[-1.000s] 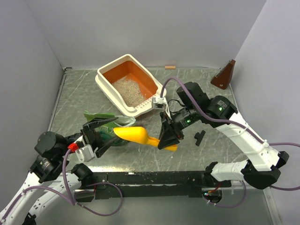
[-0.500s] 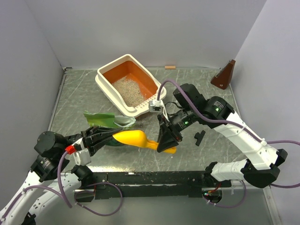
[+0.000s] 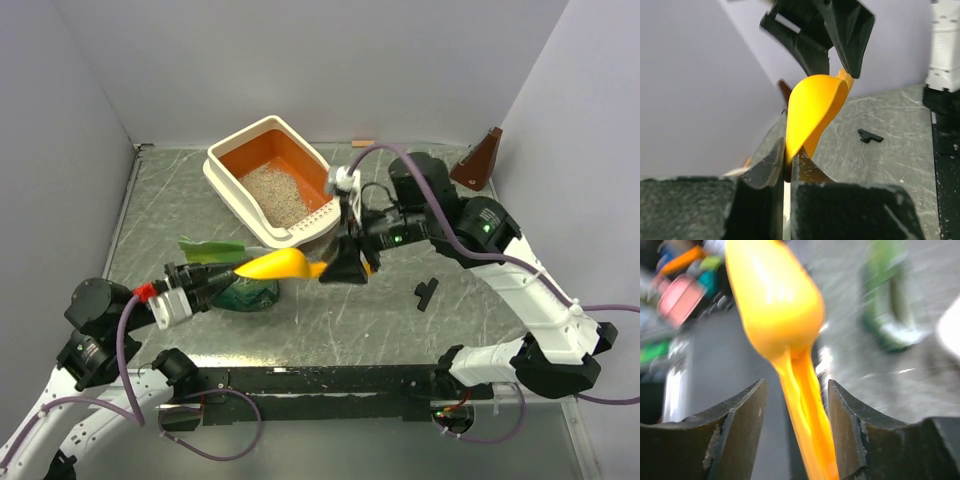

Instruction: Fill the litter box with clean litter

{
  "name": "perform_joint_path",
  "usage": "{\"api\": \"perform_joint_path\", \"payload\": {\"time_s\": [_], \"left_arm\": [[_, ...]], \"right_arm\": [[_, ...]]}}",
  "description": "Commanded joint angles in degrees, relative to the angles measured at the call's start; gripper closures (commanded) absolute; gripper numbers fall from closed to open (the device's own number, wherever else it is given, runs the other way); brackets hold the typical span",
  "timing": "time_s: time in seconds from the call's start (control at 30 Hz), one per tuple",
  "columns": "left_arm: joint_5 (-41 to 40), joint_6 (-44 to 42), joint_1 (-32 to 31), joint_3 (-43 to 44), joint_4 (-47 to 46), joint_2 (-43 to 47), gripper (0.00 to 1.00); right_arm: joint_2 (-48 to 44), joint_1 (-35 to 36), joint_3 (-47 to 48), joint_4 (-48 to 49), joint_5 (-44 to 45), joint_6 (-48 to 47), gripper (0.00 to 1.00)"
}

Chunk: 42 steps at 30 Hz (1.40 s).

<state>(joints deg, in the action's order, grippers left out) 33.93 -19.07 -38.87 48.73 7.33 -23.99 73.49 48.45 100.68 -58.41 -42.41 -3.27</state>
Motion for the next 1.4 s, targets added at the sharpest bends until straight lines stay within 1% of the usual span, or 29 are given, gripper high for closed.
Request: {"api": "perform_joint_path", "payload": {"time_s": [0.0, 0.07, 0.1, 0.13, 0.2, 0.23, 0.33, 0.37, 0.4, 0.47, 0.53, 0.6, 0.63, 0.73, 0.77, 0.83, 0.9, 0.97, 1.03, 1.1, 1.23, 1.37], "left_arm": [[-14.5, 7.7, 0.1, 6.0, 4.5, -3.1, 0.99], [-19.3, 11.4, 0.1, 8.2, 6.8, -5.3, 0.99], [-20.9, 11.8, 0.1, 9.4, 8.0, -5.8, 0.99], [-22.8, 13.7, -0.1, 10.5, 9.0, -6.8, 0.99], [-25.7, 16.8, -0.1, 12.8, 10.8, -8.7, 0.99], [-25.8, 17.7, 0.0, 14.0, 11.7, -9.7, 0.99], [-26.5, 22.0, 0.1, 16.0, 14.0, -11.5, 0.99], [-27.1, 23.0, 0.0, 16.4, 15.0, -12.1, 0.99], [-27.9, 24.5, 0.1, 16.6, 15.8, -12.5, 1.00], [-29.2, 27.3, 0.0, 16.4, 16.9, -12.8, 0.99], [-30.9, 29.9, 0.0, 15.7, 18.1, -13.3, 0.99], [-32.7, 31.5, 0.1, 15.1, 20.1, -14.4, 0.99], [-33.5, 32.0, 0.0, 14.6, 20.5, -15.0, 1.00], [-33.4, 32.6, 0.2, 12.6, 20.4, -16.1, 0.99], [-33.0, 32.6, 0.4, 11.8, 19.8, -15.9, 0.99], [-31.1, 32.7, 1.1, 10.5, 18.5, -15.5, 0.99], [-27.1, 32.9, 2.9, 9.7, 17.3, -15.6, 0.99], [-21.8, 33.0, 5.7, 8.8, 15.5, -15.9, 0.99], [-16.6, 33.4, 8.6, 7.6, 13.3, -16.4, 1.00], [-11.1, 34.1, 10.5, 6.3, 10.9, -17.0, 1.00], [-5.2, 35.1, 12.2, 4.4, 5.8, -18.8, 0.99], [-0.2, 36.4, 14.7, 3.2, 1.7, -20.5, 0.99]], "right_arm": [[-2.4, -4.9, -0.6, 15.3, 10.5, 6.6, 0.39], [-5.0, -7.7, -5.6, 23.8, 13.1, 9.1, 0.39], [-6.2, -8.5, -8.5, 28.2, 15.1, 10.3, 0.39], [-7.5, -9.6, -10.7, 30.9, 17.4, 10.3, 0.29], [-8.9, -10.7, -14.9, 36.6, 24.9, 10.1, 0.20], [-9.1, -11.7, -16.1, 38.6, 26.7, 10.3, 0.19], [-9.0, -17.5, -19.9, 46.1, 22.3, 12.9, 0.19], [-8.7, -19.3, -21.1, 48.7, 19.1, 14.4, 0.19], [-8.4, -20.6, -22.5, 51.4, 14.9, 15.0, 0.18], [-7.9, -21.8, -27.3, 58.0, 9.6, 16.8, 0.19], [-7.7, -23.1, -31.0, 67.2, 4.5, 19.1, 0.19], [-6.7, -24.4, -36.5, 77.4, -1.3, 23.6, 0.19], [-5.7, -25.0, -38.4, 82.8, -5.0, 27.4, 0.19], [-1.4, -26.9, -41.4, 96.1, -14.6, 37.2, 0.24], [0.2, -27.7, -42.5, 101.0, -17.6, 40.2, 0.26], [2.7, -29.0, -45.0, 110.1, -20.2, 46.6, 0.26], [5.4, -30.8, -48.1, 122.5, -21.8, 53.6, 0.26], [7.8, -32.3, -49.4, 130.8, -23.8, 59.3, 0.26], [9.4, -33.0, -50.8, 136.4, -25.2, 63.2, 0.26], [9.6, -33.6, -52.2, 137.8, -25.6, 63.3, 0.27], [8.9, -34.4, -55.5, 134.1, -24.2, 58.6, 0.27], [9.4, -35.3, -58.6, 136.4, -23.4, 57.8, 0.27]]}}
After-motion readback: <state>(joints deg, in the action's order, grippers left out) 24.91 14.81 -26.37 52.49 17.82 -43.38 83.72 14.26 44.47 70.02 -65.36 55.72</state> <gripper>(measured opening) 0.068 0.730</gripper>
